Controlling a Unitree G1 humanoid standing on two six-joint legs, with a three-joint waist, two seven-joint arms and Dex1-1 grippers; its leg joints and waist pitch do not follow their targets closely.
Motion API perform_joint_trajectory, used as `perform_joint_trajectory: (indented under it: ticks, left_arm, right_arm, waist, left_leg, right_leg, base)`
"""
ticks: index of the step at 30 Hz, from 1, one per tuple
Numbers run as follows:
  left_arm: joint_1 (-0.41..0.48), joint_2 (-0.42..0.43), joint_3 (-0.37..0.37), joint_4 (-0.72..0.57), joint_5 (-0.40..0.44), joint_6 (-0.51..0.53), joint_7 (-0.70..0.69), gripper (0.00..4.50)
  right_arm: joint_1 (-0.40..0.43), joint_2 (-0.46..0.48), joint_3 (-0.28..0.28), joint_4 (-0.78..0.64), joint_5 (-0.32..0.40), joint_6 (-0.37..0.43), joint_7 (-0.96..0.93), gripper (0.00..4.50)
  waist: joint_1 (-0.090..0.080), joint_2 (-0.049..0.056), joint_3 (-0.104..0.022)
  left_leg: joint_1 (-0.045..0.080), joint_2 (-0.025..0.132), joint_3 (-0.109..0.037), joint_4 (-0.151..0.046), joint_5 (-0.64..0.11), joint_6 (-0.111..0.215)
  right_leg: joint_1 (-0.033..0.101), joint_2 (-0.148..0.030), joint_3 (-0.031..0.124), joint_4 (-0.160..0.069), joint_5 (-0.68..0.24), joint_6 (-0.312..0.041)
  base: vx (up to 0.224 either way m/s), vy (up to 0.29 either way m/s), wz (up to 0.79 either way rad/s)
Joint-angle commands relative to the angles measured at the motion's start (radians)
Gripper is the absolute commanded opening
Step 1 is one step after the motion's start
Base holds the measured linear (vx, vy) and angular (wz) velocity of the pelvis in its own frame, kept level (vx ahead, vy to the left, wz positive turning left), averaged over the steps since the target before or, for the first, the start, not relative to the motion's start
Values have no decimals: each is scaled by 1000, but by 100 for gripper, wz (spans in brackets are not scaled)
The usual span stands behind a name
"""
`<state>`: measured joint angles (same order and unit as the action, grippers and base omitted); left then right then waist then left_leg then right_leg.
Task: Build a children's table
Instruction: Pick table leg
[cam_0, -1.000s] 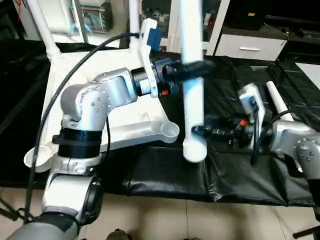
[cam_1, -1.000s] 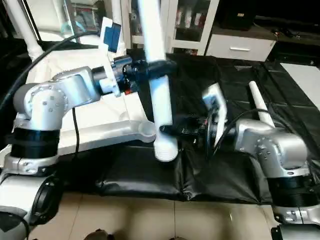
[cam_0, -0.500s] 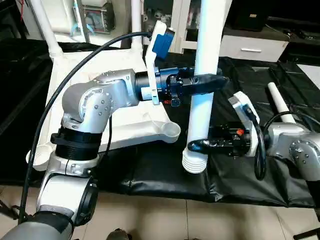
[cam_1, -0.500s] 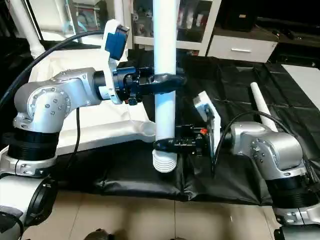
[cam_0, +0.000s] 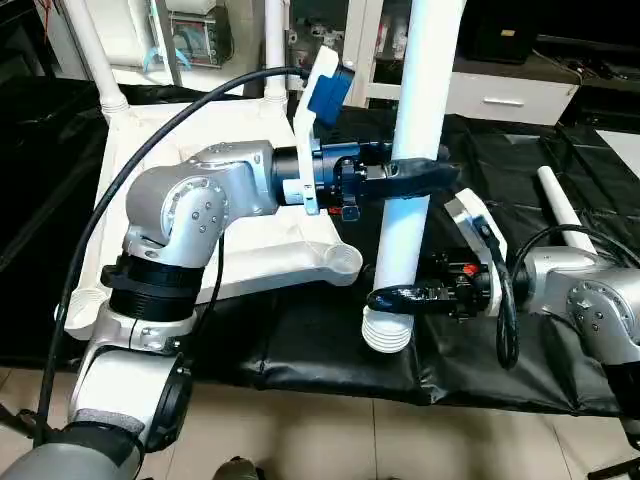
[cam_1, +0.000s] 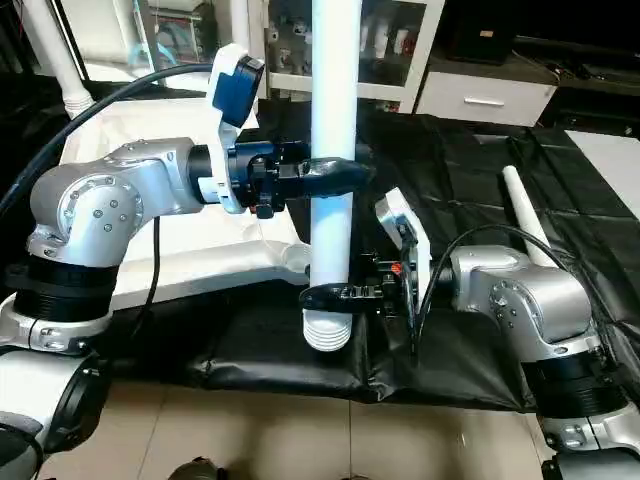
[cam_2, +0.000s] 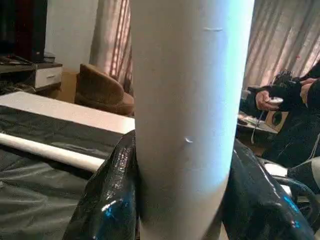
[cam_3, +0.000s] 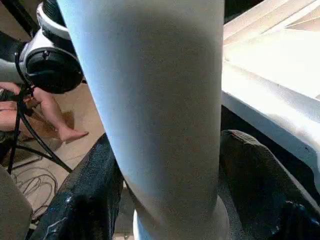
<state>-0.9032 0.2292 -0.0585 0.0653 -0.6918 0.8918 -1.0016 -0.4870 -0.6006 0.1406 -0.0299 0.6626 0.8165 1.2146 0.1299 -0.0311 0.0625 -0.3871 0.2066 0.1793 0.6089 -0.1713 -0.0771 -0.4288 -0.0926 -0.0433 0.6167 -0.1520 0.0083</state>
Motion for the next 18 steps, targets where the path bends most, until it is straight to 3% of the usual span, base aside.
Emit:
perform_joint_trajectory:
  ticks: [1, 15, 16, 18]
  left_arm:
    - [-8, 4, -15, -11, -6, -1, -19, 179]
    - [-13, 6, -37, -3, 4, -12, -33, 179]
    - [-14, 7, -37, -3, 4, -13, -34, 179]
    - [-16, 10, -38, -1, 4, -13, -35, 179]
  right_arm:
    - [-10, -17, 8, -11, -10, -13, 11, 294]
    - [-21, -12, 40, -4, -42, -36, 35, 294]
    - [-21, -12, 41, -4, -43, -37, 36, 267]
    - [-20, -9, 42, -5, -42, -40, 41, 260]
  waist:
    - [2, -15, -82]
    - [10, -12, -82]
    - [10, -11, -82]
    - [10, -11, -83]
  left_leg:
    - [14, 8, 4, -63, -142, 17]
    - [16, 9, 4, -62, -153, 12]
    - [17, 9, 4, -62, -156, 11]
    - [16, 9, 4, -62, -153, 12]
  right_leg:
    - [65, -32, 21, -59, -200, -211]
    - [63, -32, 22, -60, -209, -209]
    - [63, -32, 22, -60, -211, -209]
    - [64, -32, 22, -59, -203, -212]
  base:
    - [0, 0, 0]
    - [0, 0, 0]
    - [0, 0, 0]
    - [0, 0, 0]
